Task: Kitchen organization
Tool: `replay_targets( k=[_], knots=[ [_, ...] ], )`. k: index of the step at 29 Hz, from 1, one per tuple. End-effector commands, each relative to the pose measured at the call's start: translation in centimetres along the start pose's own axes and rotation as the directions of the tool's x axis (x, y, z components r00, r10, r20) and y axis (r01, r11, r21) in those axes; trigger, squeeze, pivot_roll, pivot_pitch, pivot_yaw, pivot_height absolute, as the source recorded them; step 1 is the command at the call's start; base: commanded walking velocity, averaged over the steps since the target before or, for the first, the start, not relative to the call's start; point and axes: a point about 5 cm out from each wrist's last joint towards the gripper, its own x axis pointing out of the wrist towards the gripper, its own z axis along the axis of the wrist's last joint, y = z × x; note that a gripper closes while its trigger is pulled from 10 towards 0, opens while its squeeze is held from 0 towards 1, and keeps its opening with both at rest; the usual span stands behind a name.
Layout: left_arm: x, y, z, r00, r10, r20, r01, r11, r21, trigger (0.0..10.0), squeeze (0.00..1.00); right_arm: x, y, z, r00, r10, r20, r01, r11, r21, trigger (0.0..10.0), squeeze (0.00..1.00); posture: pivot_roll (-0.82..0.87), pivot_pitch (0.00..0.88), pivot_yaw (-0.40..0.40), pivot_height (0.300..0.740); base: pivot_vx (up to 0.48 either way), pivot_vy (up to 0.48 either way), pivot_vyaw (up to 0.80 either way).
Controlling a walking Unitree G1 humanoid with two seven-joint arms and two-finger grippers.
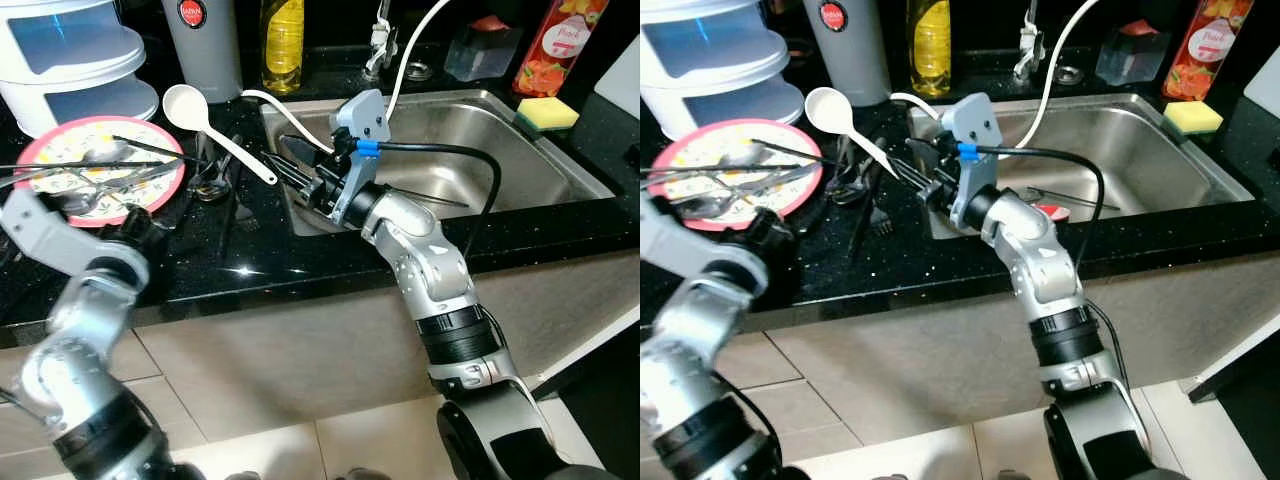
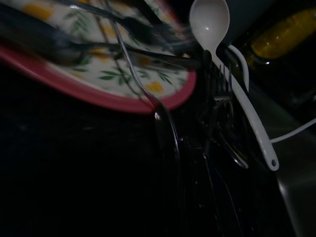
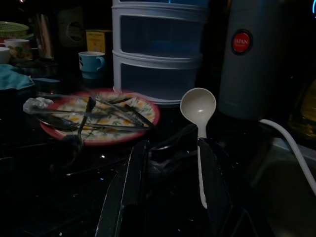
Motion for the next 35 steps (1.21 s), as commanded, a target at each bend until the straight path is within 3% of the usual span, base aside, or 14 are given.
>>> replay_targets(
  k=[1, 8, 10, 17, 20, 21, 22, 24, 27, 28, 29, 30, 31, 35],
  knots=[
    [0.0, -0.1, 0.5, 0.999, 0.021, 0.033, -0.024, 0.997, 0.073, 10.0, 0.0, -0.1, -0.3, 0.1, 1.0, -0.008, 0.01, 0.008, 1.0, -0.001, 10.0, 0.0, 0.05, 0.033, -0.032, 0.74, 0.0, 0.0, 0.0],
    [0.2, -2.3, 3.1, 0.986, -0.091, 0.138, 0.048, 0.957, 0.285, 10.0, 0.0, -0.2, -0.7, 0.4, 0.999, -0.039, 0.023, 0.039, 0.999, -0.003, 10.0, 0.0, 0.04, 0.022, -0.015, 0.74, 0.0, 0.0, 0.0],
    [-0.3, -4.6, 5.1, 0.953, -0.26, 0.155, 0.138, 0.828, 0.543, 10.0, 0.0, -0.4, -1.5, 0.8, 0.994, -0.093, 0.049, 0.092, 0.995, 0.022, 10.0, 0.0, 0.03, 0.016, -0.011, 0.74, 0.0, 0.0, 0.0],
    [-0.5, -5.5, 6.0, 0.928, -0.346, 0.136, 0.173, 0.727, 0.665, 10.0, 0.0, -0.7, -2.2, 1.4, 0.988, -0.133, 0.08, 0.128, 0.989, 0.07, 10.0, 0.0, 0.02, 0.014, -0.008, 0.74, 0.0, 0.0, 0.0],
    [-0.1, -5.4, 6.3, 0.927, -0.349, 0.139, 0.114, 0.615, 0.781, 10.0, 0.0, -0.9, -2.6, 1.7, 0.982, -0.161, 0.096, 0.152, 0.984, 0.09, 10.0, 0.0, 0.01, 0.013, -0.008, 0.74, 0.0, 0.0, 0.0],
    [-0.1, -5.4, 6.3, 0.927, -0.349, 0.139, 0.114, 0.615, 0.781, 10.0, 0.0, -0.9, -2.6, 1.7, 0.982, -0.161, 0.096, 0.152, 0.984, 0.09, 10.0, 0.0, 0.01, 0.013, -0.008, 0.74, 0.0, 0.0, 0.0],
    [0.1, -5.5, 6.2, 0.922, -0.365, 0.128, 0.09, 0.524, 0.847, 10.0, 0.0, -0.9, -2.8, 2.0, 0.978, -0.172, 0.114, 0.159, 0.981, 0.114, 10.0, 0.0, 0.01, 0.011, -0.006, 0.74, 0.0, 0.0, 0.0],
    [0.1, -5.5, 6.2, 0.922, -0.365, 0.128, 0.09, 0.524, 0.847, 10.0, 0.0, -0.9, -2.8, 2.0, 0.978, -0.172, 0.114, 0.159, 0.981, 0.114, 10.0, 0.0, 0.01, 0.011, -0.006, 0.74, 0.0, 0.0, 0.0],
    [0.4, -5.6, 5.6, 0.901, -0.433, 0.015, 0.052, 0.143, 0.988, 10.0, 0.0, -1.2, -2.7, 3.7, 0.966, -0.138, 0.218, 0.074, 0.958, 0.277, 10.0, 0.0, 0.01, 0.01, -0.005, 0.74, 0.0, 0.0, 0.0],
    [0.4, -5.6, 5.6, 0.901, -0.433, 0.015, 0.052, 0.143, 0.988, 10.0, 0.0, -1.2, -2.7, 3.7, 0.966, -0.138, 0.218, 0.074, 0.958, 0.277, 10.0, 0.0, 0.01, 0.01, -0.005, 0.74, 0.0, 0.0, 0.0],
    [0.4, -5.7, 5.4, 0.892, -0.452, -0.018, 0.027, 0.014, 1.0, 10.0, 0.0, -1.2, -2.4, 4.2, 0.961, -0.109, 0.253, 0.019, 0.943, 0.332, 10.0, 0.0, 0.01, 0.011, -0.006, 0.74, 0.0, 0.0, 0.0],
    [0.4, -5.7, 5.4, 0.892, -0.452, -0.018, 0.027, 0.014, 1.0, 10.0, 0.0, -1.2, -2.4, 4.2, 0.961, -0.109, 0.253, 0.019, 0.943, 0.332, 10.0, 0.0, 0.01, 0.011, -0.006, 0.74, 0.0, 0.0, 0.0],
    [0.4, -5.8, 5.1, 0.884, -0.466, -0.04, 0.011, -0.066, 0.998, 10.0, 0.0, -1.3, -2.3, 4.5, 0.957, -0.089, 0.276, -0.02, 0.929, 0.37, 10.0, 0.0, 0.01, 0.012, -0.007, 0.74, 0.0, 0.0, 0.0],
    [0.3, -6.6, 4.3, 0.856, -0.515, -0.053, -0.021, -0.137, 0.99, 10.0, 0.0, -1.1, -2.2, 4.8, 0.947, -0.103, 0.305, -0.047, 0.893, 0.448, 10.0, 0.0, 0.02, 0.013, -0.004, 0.74, 0.0, 0.0, 0.0]
  ],
)
